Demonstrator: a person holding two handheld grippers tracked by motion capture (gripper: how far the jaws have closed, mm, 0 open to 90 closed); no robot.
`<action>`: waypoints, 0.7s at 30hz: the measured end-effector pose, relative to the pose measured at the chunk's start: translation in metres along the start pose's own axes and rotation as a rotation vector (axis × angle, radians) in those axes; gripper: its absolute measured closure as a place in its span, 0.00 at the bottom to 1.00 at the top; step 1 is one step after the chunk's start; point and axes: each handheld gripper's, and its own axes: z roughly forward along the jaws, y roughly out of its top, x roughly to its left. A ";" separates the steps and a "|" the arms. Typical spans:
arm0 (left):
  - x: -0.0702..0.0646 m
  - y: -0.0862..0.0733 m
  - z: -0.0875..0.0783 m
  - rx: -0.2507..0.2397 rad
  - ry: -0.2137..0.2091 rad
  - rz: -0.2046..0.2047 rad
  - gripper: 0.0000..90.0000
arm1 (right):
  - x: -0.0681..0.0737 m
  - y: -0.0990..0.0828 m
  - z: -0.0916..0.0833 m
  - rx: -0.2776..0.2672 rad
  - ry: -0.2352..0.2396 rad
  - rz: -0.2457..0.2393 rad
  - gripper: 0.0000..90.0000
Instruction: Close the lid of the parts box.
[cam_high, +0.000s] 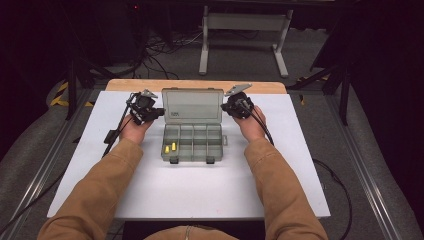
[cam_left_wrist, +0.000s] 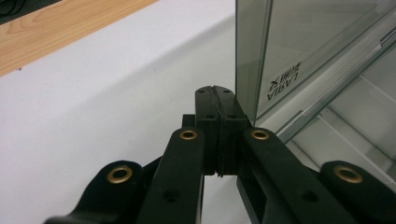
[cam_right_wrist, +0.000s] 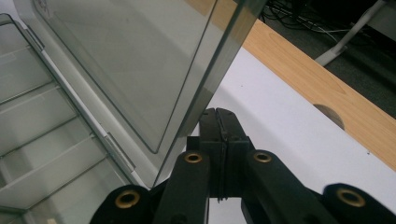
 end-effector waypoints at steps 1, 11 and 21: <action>0.000 0.000 -0.001 -0.001 -0.003 -0.001 0.99 | 0.001 0.000 -0.001 0.002 0.005 0.000 1.00; -0.001 0.000 -0.006 0.010 -0.022 0.017 0.99 | 0.003 -0.001 -0.007 -0.001 0.025 -0.015 1.00; -0.003 0.000 -0.009 0.020 -0.029 0.029 0.99 | 0.005 -0.002 -0.011 -0.003 0.039 -0.022 1.00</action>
